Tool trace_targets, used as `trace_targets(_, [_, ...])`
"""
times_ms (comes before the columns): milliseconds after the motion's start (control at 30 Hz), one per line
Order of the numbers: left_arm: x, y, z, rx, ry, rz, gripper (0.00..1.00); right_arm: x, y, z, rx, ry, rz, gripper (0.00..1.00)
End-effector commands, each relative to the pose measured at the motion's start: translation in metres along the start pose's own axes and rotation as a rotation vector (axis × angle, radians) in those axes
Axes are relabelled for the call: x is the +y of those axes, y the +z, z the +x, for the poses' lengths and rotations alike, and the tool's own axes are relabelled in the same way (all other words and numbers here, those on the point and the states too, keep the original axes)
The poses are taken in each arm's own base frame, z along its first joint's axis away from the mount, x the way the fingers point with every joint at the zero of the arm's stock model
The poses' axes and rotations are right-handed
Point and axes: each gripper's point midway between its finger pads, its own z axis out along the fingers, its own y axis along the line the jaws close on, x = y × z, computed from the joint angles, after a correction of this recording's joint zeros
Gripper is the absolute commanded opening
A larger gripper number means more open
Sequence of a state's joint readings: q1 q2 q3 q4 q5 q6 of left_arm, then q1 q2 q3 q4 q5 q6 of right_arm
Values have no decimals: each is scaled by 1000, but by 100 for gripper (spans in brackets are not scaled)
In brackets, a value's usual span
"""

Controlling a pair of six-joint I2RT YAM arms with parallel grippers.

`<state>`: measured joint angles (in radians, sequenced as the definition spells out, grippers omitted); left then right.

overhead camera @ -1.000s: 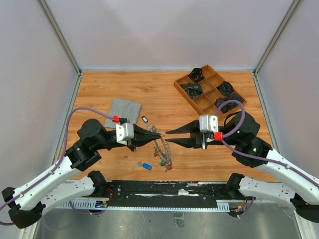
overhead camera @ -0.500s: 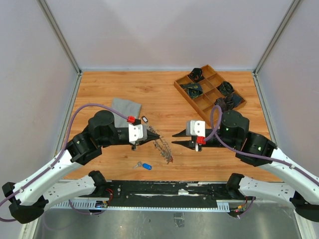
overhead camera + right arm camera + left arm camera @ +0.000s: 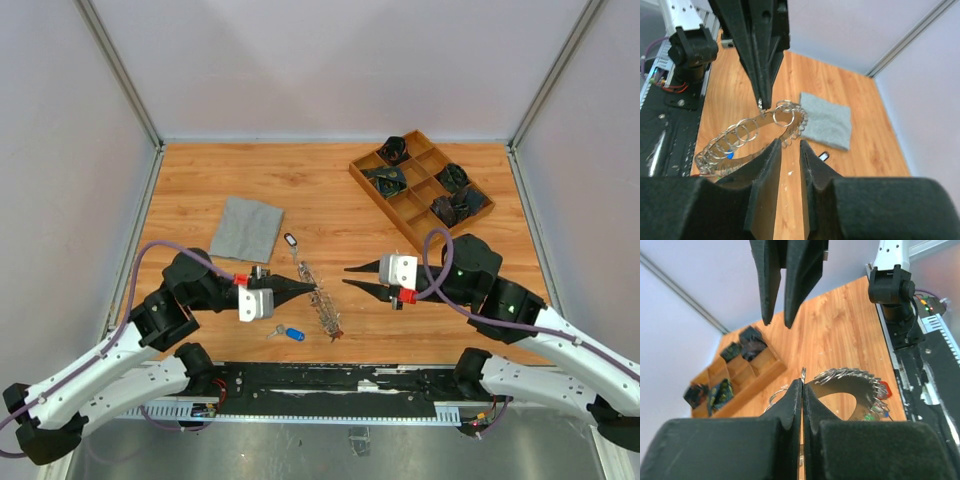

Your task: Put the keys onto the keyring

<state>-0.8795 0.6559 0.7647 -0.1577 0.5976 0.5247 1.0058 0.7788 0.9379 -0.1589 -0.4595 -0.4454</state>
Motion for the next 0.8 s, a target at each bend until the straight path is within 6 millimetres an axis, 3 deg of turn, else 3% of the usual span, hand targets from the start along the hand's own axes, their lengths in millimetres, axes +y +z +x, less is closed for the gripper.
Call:
trace_targets(0, [7, -8, -49, -247, 274, -60, 1, -9, -6, -33, -164, -159, 56, 21])
trace_targets(367, [2, -8, -55, -306, 407, -43, 1, 7, -6, -28, -221, -365, -5, 19])
trace_targets(767, [7, -3, -47, -237, 416, -31, 0, 15, 6, -28, -174, -369, -58, 18])
